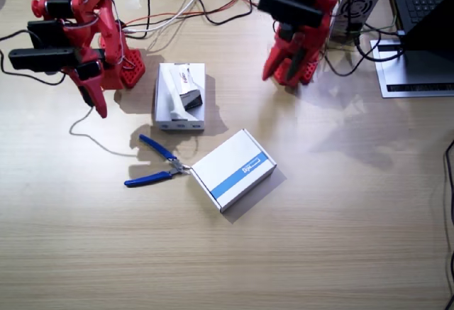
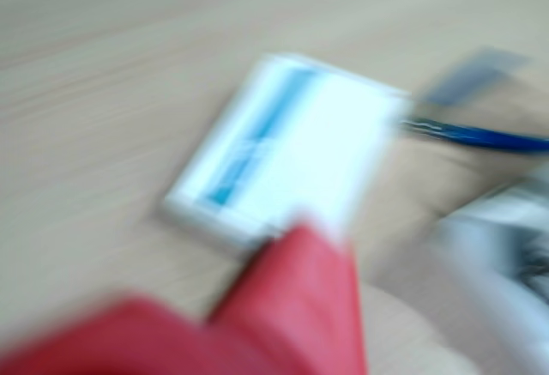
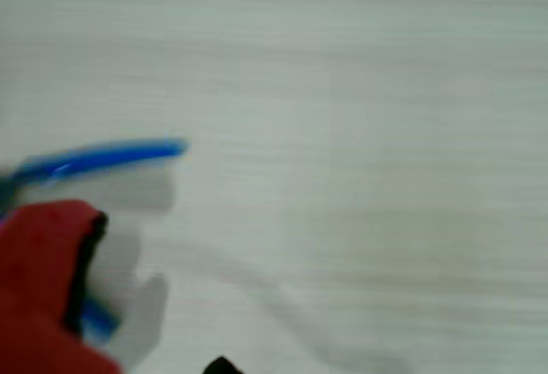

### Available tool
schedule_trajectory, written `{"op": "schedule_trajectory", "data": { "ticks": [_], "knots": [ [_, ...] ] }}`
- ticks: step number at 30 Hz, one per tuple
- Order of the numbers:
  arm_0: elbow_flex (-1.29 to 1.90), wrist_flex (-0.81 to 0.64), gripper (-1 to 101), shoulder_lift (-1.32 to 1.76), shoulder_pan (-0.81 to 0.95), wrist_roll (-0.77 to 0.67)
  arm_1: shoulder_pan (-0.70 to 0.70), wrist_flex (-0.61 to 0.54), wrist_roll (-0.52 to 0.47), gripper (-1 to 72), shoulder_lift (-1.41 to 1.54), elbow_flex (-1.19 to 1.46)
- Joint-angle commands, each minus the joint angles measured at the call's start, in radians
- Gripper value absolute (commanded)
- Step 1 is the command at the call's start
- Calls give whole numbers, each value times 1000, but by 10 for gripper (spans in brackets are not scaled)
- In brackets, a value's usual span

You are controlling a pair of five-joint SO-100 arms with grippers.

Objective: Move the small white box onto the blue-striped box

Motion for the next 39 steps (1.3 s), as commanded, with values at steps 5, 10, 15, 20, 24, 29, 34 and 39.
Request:
{"op": "schedule_trajectory", "data": {
  "ticks": [5, 10, 15, 20, 24, 29, 34, 39],
  "knots": [
    [-152, 52, 570, -430, 413, -541, 141, -264, -52, 375, 89, 255],
    [-337, 52, 585, -663, 537, -650, 167, -446, -52, 392, 87, 408],
    [-376, 51, 591, -854, 672, -744, 175, -555, -107, 311, 141, 595],
    [-448, 51, 600, -1011, 793, -765, 135, -376, -261, 2, 368, 710],
    [-560, 51, 608, -1166, 792, -770, 84, -347, -293, 2, 368, 710],
    [-632, 51, 626, -1358, 719, -730, 104, -345, -295, 2, 368, 710],
    [-726, 51, 628, -1437, 614, -634, 109, -344, -301, 2, 368, 710],
    [-793, 51, 565, -1486, 535, -534, 110, -348, -304, 2, 368, 712]
  ]
}}
